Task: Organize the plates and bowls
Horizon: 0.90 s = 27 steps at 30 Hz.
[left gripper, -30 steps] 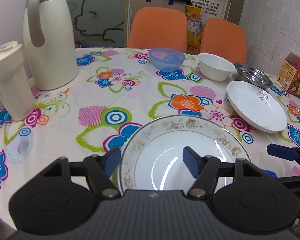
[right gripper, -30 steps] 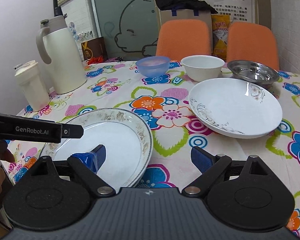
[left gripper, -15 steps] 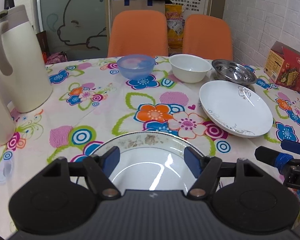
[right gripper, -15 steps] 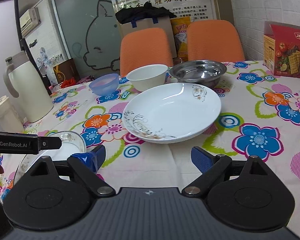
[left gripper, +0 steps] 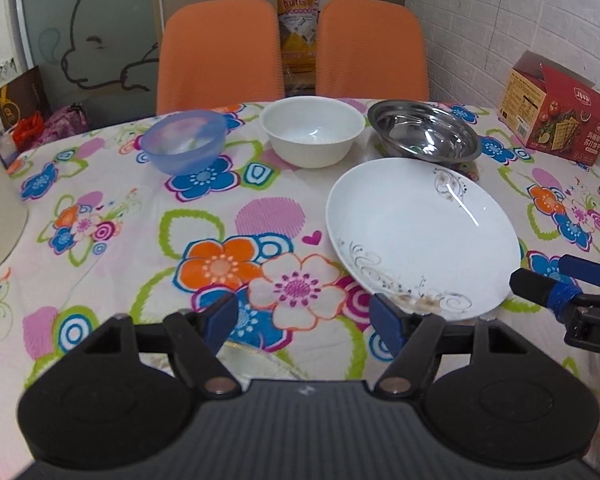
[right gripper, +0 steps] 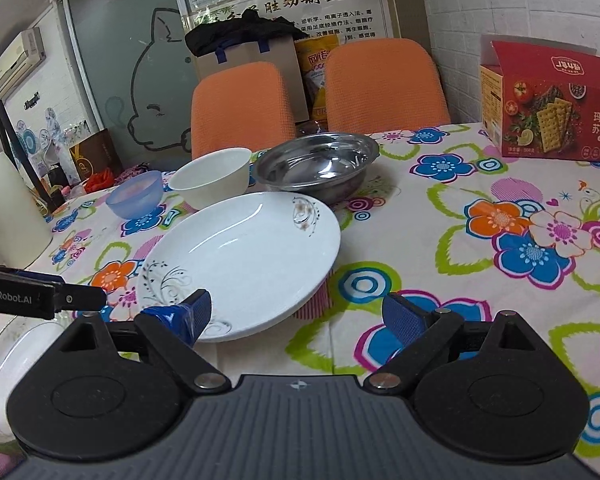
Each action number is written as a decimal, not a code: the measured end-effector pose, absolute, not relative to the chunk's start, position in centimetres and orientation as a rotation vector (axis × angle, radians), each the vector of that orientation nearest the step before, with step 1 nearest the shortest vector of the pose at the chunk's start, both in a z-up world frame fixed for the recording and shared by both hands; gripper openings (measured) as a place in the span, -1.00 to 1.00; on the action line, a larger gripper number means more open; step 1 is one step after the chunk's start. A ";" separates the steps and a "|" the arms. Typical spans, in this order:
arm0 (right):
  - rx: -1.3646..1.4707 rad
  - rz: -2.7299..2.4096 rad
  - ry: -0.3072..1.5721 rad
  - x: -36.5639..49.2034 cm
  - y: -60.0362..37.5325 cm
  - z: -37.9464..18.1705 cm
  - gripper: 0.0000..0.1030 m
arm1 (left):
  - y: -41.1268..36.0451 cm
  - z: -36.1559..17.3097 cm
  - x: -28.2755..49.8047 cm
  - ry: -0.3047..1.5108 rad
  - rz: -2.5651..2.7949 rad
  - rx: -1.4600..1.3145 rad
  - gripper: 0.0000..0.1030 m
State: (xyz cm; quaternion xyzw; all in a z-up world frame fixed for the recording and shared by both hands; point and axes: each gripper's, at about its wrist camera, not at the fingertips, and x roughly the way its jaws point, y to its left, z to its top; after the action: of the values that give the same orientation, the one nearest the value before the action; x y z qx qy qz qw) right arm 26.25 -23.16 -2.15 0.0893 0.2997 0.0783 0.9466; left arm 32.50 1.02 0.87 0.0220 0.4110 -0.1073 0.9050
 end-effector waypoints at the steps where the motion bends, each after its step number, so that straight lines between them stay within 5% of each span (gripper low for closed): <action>1: 0.171 0.161 0.613 26.9 -23.4 -2.2 0.55 | 0.8 0.8 33.6 0.865 -0.245 0.031 0.40; 12: 0.076 0.205 0.715 33.2 -21.2 -3.9 0.55 | -2.3 -2.4 42.2 1.005 -0.295 0.009 0.40; 27: 0.013 0.205 0.695 33.4 -19.0 -4.5 0.60 | -4.3 -3.0 41.4 0.949 -0.259 0.032 0.41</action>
State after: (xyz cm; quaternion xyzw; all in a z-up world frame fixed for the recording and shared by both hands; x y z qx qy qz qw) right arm 33.37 -18.99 -4.53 0.0066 0.3399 0.1002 0.9351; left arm 41.36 -4.35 -3.01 0.0154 0.4557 -0.1245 0.8812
